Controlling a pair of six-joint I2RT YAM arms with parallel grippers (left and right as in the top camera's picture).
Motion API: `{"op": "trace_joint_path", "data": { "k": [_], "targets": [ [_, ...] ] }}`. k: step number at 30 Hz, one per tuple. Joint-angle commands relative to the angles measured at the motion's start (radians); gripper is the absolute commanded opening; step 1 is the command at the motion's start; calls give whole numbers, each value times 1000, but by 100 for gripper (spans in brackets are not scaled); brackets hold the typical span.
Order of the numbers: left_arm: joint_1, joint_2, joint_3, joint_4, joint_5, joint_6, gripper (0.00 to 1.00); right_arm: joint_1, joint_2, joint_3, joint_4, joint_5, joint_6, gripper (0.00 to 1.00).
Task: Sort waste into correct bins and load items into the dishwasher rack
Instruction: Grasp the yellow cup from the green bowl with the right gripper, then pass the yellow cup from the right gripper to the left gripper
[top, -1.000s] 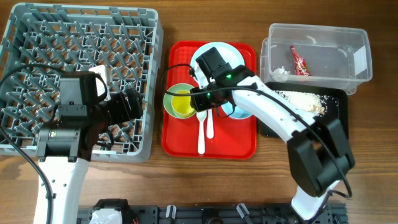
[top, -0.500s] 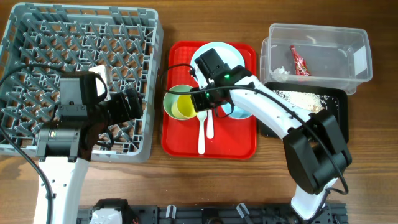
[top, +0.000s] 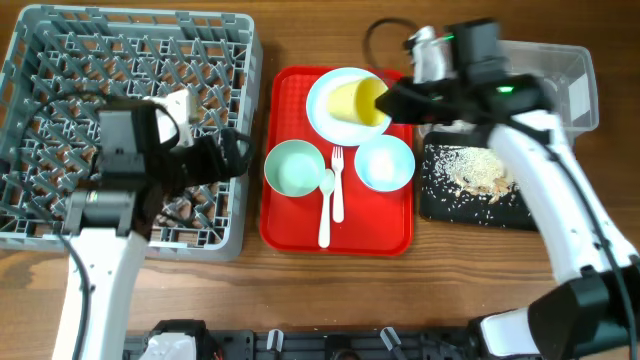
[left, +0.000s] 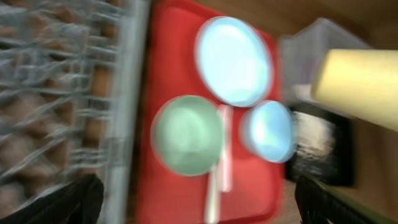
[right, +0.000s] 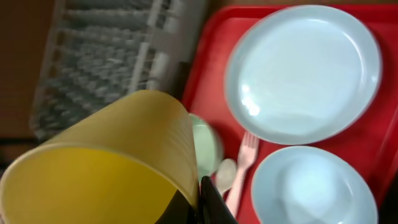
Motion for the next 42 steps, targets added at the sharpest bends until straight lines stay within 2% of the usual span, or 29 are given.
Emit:
{"op": "trace_joint_path", "data": {
  "k": [1,5,8,12,24,26,32,39,42],
  "targets": [
    [-6,95,17,84,356,-21,100,-56,10,-5,-35,-425,-192,4],
    [-6,186,17,266,675,-49,100,-55,11,-6,-52,-566,-248,4],
    [-24,243,17,399,798,-129,100,-53,11,-6,-51,-592,-250,4],
    [-84,285,17,536,867,-196,100,-52,11,-6,-51,-594,-249,4],
    [-293,291,17,853,866,-335,100,-47,11,-6,-49,-639,-248,4],
    [-304,291,17,879,863,-335,95,-40,11,-6,-49,-639,-249,4],
    [-311,291,17,896,859,-335,69,-23,11,-6,-43,-638,-248,4],
    [-311,291,17,896,850,-334,61,-23,11,-6,-45,-635,-248,4],
    [-311,291,17,895,813,-330,49,-23,11,-6,-45,-635,-246,4]
  ]
}}
